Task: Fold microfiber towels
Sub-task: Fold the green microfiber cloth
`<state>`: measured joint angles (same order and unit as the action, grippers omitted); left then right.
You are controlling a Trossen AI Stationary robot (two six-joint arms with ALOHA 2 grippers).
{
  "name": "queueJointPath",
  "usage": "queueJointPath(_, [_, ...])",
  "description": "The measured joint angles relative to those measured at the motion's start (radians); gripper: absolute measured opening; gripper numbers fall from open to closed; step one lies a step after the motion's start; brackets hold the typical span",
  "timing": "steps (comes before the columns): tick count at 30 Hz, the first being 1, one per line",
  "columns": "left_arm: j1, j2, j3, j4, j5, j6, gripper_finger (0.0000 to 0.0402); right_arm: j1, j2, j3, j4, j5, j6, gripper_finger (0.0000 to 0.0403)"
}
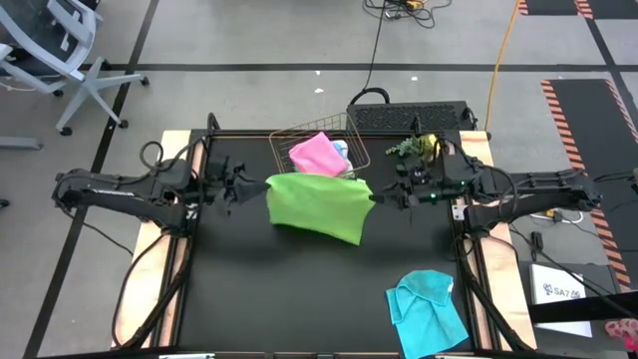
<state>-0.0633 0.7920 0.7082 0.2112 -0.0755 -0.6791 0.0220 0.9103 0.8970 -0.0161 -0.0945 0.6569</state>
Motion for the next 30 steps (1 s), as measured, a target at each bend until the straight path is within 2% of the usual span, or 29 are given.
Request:
queueJointPath(3, [-0.051, 0.000, 0.000, 0.002, -0.013, -0.024, 0.0001, 0.068, 0.000, 0.000, -0.002, 0.045, 0.037, 0.0000])
queueJointPath(6, [-0.107, 0.000, 0.000, 0.011, -0.030, -0.063, 0.0001, 0.122, 0.005, 0.000, 0.021, 0.047, 0.080, 0.0000])
queueJointPath(10, [-0.180, -0.001, 0.000, 0.084, -0.037, -0.111, 0.0001, 0.182, 0.022, 0.000, 0.156, 0.042, 0.124, 0.0000])
queueJointPath(15, [-0.278, 0.000, 0.000, 0.153, -0.112, -0.160, 0.0001, 0.238, 0.035, 0.001, 0.290, 0.047, 0.177, 0.0000])
queueJointPath(19, [-0.360, 0.021, 0.000, 0.160, -0.209, -0.198, 0.0001, 0.282, 0.056, 0.001, 0.292, 0.094, 0.237, 0.0000])
queueJointPath(23, [-0.418, 0.083, 0.000, 0.156, -0.278, -0.271, 0.0001, 0.308, 0.097, 0.001, 0.289, 0.098, 0.318, 0.0000])
queueJointPath(26, [-0.435, 0.142, 0.000, 0.148, -0.293, -0.354, 0.0001, 0.315, 0.132, 0.001, 0.287, 0.098, 0.376, 0.0000])
queueJointPath(30, [-0.428, 0.189, 0.000, 0.097, -0.292, -0.397, 0.0001, 0.309, 0.154, 0.001, 0.223, 0.094, 0.368, 0.0000])
